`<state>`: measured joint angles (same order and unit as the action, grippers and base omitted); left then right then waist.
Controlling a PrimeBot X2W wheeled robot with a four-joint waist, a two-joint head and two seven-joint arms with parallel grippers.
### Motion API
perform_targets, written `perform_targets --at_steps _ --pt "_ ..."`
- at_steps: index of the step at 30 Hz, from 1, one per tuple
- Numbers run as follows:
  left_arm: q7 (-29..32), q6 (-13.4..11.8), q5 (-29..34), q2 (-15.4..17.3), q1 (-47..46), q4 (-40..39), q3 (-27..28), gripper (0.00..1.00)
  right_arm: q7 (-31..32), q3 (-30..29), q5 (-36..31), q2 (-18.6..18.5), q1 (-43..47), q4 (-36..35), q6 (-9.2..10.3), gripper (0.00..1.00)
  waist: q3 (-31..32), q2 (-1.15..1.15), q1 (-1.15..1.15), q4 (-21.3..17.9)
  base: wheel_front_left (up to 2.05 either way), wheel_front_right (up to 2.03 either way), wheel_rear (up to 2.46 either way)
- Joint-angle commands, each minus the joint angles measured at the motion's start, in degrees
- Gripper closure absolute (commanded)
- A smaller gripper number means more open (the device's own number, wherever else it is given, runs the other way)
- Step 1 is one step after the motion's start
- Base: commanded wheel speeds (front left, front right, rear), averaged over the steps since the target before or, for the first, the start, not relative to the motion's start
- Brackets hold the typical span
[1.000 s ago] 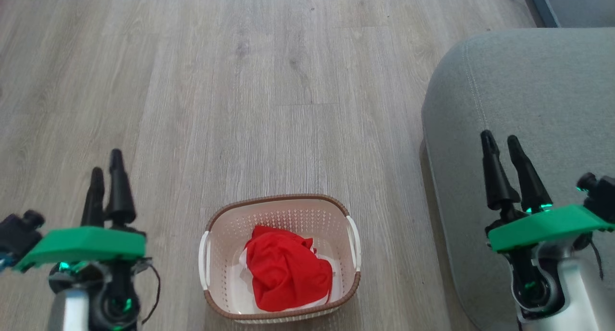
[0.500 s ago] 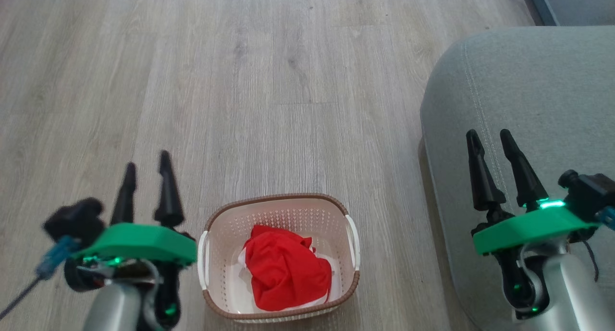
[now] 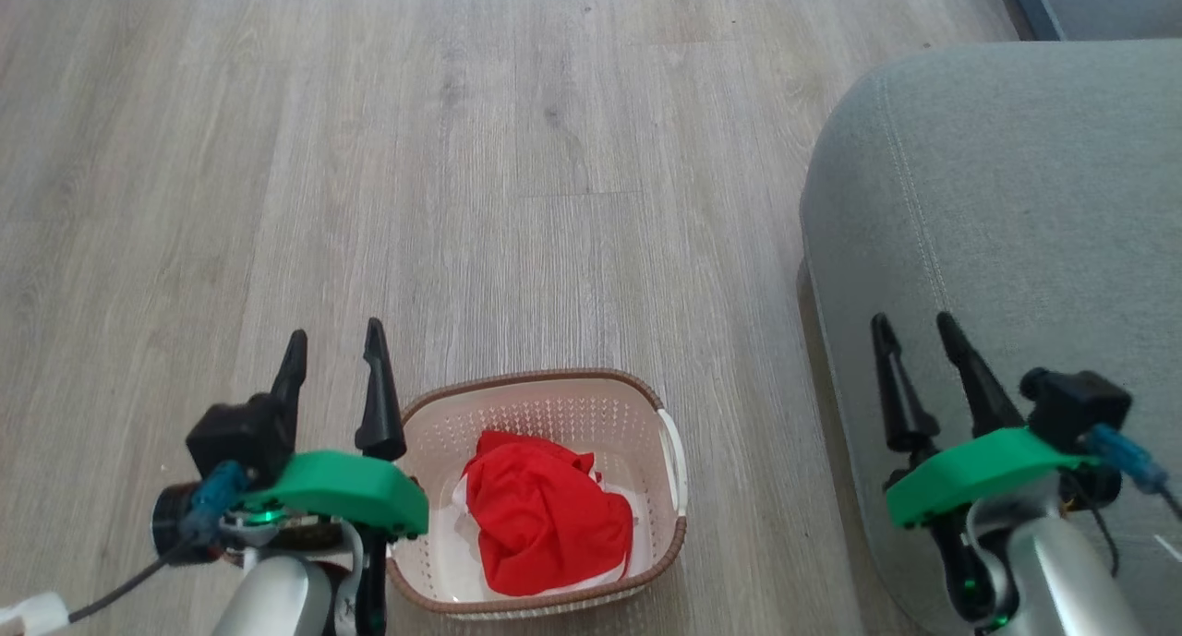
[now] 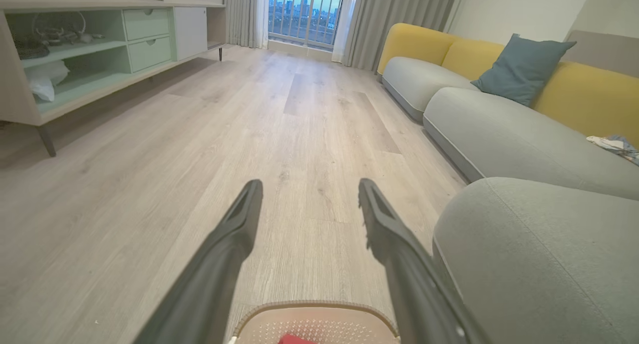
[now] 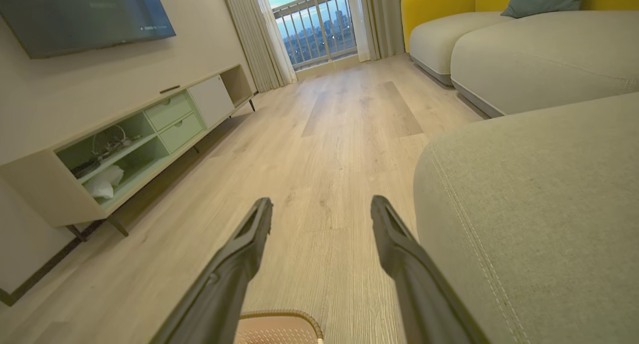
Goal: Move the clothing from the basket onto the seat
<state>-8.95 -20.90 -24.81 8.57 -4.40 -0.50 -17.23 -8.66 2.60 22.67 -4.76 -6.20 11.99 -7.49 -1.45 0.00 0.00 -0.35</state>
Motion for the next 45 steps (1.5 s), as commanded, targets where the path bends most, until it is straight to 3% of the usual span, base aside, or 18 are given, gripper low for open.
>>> perform_targets --at_steps 1,10,16,22,29,45 --pt "-0.9 -0.7 2.1 1.4 -2.9 -1.5 0.7 0.0 -1.1 1.4 -2.5 0.0 -1.7 -1.1 0.0 0.0 0.0 0.0 0.0 0.0 0.0 0.0 0.0" --pt "-2.4 -3.3 8.2 1.6 -2.8 -2.1 -1.1 0.0 -2.7 2.4 -10.3 0.0 -3.0 -1.2 0.0 0.0 -0.1 0.0 0.0 -0.1 0.0 0.0 0.0" --pt "-3.4 -3.5 11.9 1.4 -2.7 -2.5 -1.4 0.0 -3.7 2.9 -14.8 -0.1 -3.3 -1.5 0.0 0.0 0.0 0.0 0.0 0.0 0.0 0.0 0.0" --pt "-4.4 1.0 13.0 -0.7 -1.4 0.7 0.0 0.0 -4.7 3.3 -16.7 0.3 -3.3 -0.7 0.0 0.0 0.3 0.0 0.0 0.0 0.0 0.0 0.0" --pt "-5.6 5.8 18.9 -2.9 -1.0 3.3 2.7 0.0 -5.9 4.2 -19.2 0.4 -4.1 0.0 0.0 0.0 0.5 0.0 0.0 0.1 0.0 0.0 0.0" --pt "-6.1 10.2 22.0 -5.2 -0.6 5.1 6.7 0.0 -6.3 4.8 -21.3 0.2 -4.5 0.2 0.0 0.0 0.3 0.0 0.0 -0.2 0.0 0.0 0.0"
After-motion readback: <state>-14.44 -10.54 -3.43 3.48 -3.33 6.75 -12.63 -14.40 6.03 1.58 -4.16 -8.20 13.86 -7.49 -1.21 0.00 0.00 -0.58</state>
